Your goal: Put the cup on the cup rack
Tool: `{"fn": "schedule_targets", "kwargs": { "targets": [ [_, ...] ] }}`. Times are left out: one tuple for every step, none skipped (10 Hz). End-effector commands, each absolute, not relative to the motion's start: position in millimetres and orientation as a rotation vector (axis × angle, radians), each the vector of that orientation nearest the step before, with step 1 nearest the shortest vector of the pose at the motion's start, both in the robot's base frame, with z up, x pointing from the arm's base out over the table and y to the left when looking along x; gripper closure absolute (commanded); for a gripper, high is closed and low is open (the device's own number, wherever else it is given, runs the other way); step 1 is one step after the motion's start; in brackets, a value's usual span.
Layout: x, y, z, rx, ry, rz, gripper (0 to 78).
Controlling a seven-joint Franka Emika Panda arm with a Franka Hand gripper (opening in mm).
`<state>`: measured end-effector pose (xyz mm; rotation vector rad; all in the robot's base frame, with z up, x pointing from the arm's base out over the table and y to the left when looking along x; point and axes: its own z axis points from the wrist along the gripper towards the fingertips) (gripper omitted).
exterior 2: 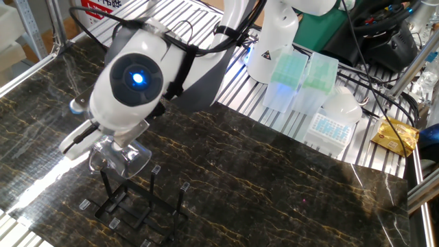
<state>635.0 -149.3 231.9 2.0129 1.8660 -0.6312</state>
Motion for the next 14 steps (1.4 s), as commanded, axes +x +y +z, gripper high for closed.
{"fn": "schedule_targets", "kwargs": {
  "targets": [
    [635, -149, 234, 2.004, 1.847, -0.642, 76.4],
    [635, -147, 235, 1.996, 1.835, -0.652, 76.4],
    [634, -146, 235, 1.995, 1.831, -0.655, 76.4],
    [634, -143, 236, 1.990, 1.809, -0.666, 76.4],
    [634, -139, 236, 1.993, 1.801, -0.666, 76.4],
    [634, -137, 235, 1.995, 1.799, -0.666, 76.4],
    [634, -135, 233, 1.996, 1.794, -0.666, 76.4],
    [635, -133, 231, 1.998, 1.785, -0.667, 76.4],
    [635, -133, 230, 1.998, 1.782, -0.668, 76.4],
    [635, -130, 227, 1.999, 1.779, -0.668, 76.4],
    [635, -128, 224, 1.999, 1.773, -0.671, 76.4],
    [635, -127, 223, 1.998, 1.767, -0.674, 76.4],
    [636, -125, 221, 1.989, 1.758, -0.683, 76.4],
    [637, -125, 220, 1.989, 1.757, -0.684, 76.4]
  ]
}}
